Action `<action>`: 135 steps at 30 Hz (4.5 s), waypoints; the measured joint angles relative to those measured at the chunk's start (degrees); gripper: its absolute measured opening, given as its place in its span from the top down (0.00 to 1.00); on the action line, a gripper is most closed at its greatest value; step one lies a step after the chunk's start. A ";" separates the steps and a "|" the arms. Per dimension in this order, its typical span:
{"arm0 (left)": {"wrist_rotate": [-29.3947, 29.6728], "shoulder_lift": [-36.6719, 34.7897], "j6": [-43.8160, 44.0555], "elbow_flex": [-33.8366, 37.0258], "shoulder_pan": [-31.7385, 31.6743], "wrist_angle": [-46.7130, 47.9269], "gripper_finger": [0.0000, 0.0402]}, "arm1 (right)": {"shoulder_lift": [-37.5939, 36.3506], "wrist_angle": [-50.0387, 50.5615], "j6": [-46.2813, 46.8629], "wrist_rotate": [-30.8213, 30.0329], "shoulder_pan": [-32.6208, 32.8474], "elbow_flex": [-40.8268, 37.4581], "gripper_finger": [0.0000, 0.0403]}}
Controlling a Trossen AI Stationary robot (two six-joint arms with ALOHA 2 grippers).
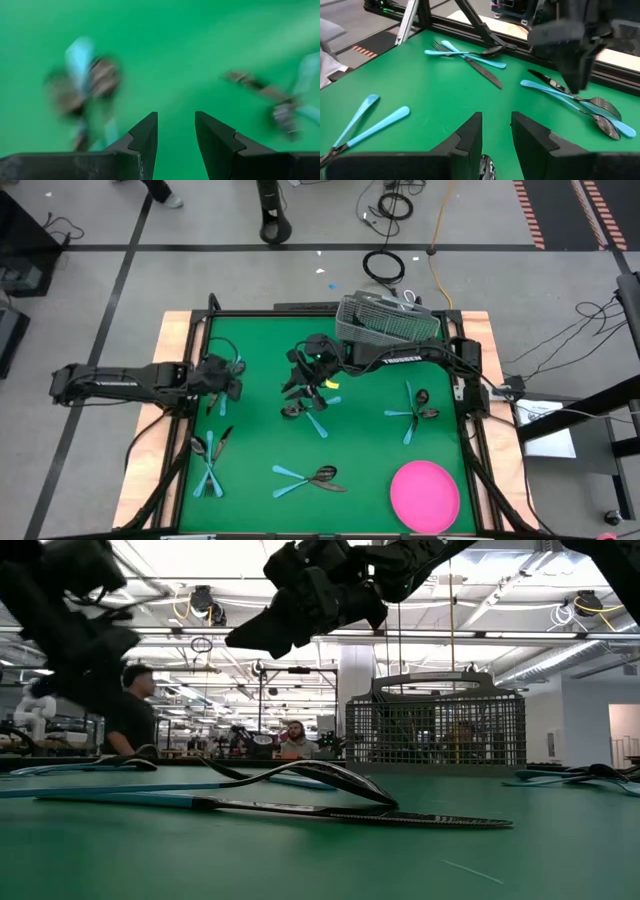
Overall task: Sort silverware
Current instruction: Put the blue fork into the silverware basket
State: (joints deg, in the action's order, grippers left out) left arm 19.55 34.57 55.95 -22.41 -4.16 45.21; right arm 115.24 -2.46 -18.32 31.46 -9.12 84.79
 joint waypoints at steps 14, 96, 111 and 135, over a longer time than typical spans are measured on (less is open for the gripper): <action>1.76 8.36 6.83 0.03 -3.34 8.46 0.67 | 0.00 0.49 -3.35 0.10 -0.18 -0.02 0.77; 5.31 13.34 -16.06 -4.49 -10.82 -4.28 0.99 | -0.04 6.69 -4.06 -1.55 -0.99 -0.07 0.77; -2.90 -0.56 -42.05 -5.33 -10.74 -34.05 0.99 | -0.04 4.24 -3.40 2.49 -4.86 -0.07 0.77; -13.28 2.47 -50.39 16.90 -9.20 -96.83 0.99 | -0.09 -27.49 19.86 1.46 -6.82 -4.11 0.77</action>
State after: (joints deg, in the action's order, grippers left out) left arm 6.26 37.04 5.56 -5.52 -13.37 -51.61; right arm 115.15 -29.95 1.54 32.92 -15.93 80.68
